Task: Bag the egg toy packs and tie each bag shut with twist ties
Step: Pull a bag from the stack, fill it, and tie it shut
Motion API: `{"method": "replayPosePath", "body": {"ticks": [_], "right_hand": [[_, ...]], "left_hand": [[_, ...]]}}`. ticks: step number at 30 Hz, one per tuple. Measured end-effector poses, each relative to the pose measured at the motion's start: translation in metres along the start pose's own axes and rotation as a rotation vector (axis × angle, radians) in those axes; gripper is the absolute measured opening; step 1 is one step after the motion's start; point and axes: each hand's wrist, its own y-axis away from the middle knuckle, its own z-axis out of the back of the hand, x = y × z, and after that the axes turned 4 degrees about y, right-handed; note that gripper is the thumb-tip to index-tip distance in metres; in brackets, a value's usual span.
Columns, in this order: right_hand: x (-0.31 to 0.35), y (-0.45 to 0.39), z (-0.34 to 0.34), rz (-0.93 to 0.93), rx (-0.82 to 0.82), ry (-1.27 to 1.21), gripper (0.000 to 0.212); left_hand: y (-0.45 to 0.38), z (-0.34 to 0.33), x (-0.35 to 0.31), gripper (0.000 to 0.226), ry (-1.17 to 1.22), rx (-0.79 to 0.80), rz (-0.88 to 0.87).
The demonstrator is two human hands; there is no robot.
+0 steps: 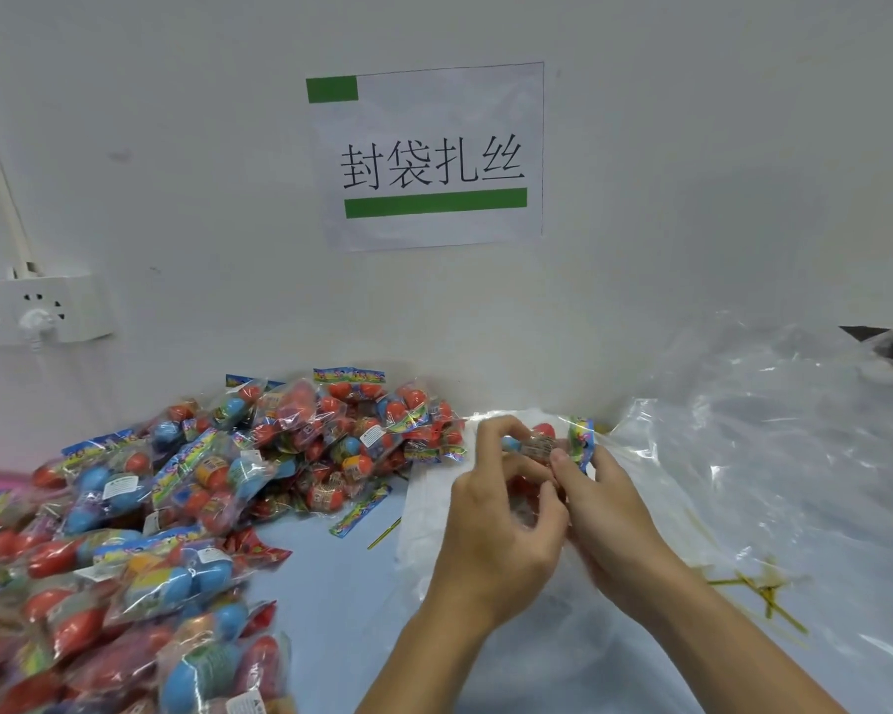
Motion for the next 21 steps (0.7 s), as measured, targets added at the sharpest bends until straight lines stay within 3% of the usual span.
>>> {"method": "replayPosePath", "body": {"ticks": [3, 5, 8, 10, 16, 19, 21], "right_hand": [[0.002, -0.001, 0.0, 0.02, -0.016, 0.011, 0.021], [0.003, 0.001, -0.002, 0.058, -0.02, 0.01, 0.021], [0.007, 0.007, -0.009, 0.143, 0.027, 0.019, 0.019], [0.01, 0.013, -0.014, 0.196, 0.097, 0.055, 0.019], [0.017, 0.02, -0.013, 0.256, 0.193, 0.124, 0.016], [0.017, 0.021, -0.011, 0.234, 0.222, 0.123, 0.036], [0.017, 0.02, -0.011, 0.206, 0.214, 0.094, 0.036]], "left_hand": [[-0.005, 0.004, 0.002, 0.024, -0.043, -0.235, 0.061], [-0.008, 0.009, 0.007, 0.032, -0.1, -0.306, 0.19], [-0.012, 0.015, 0.006, 0.064, 0.183, -0.2, 0.481], [-0.015, 0.015, 0.006, 0.073, 0.415, -0.155, 0.591], [-0.018, 0.019, 0.008, 0.047, 0.39, -0.313, 0.508], [-0.017, 0.024, 0.007, 0.044, 0.272, -0.257, 0.405], [-0.017, 0.024, 0.006, 0.04, 0.222, -0.173, 0.348]]}}
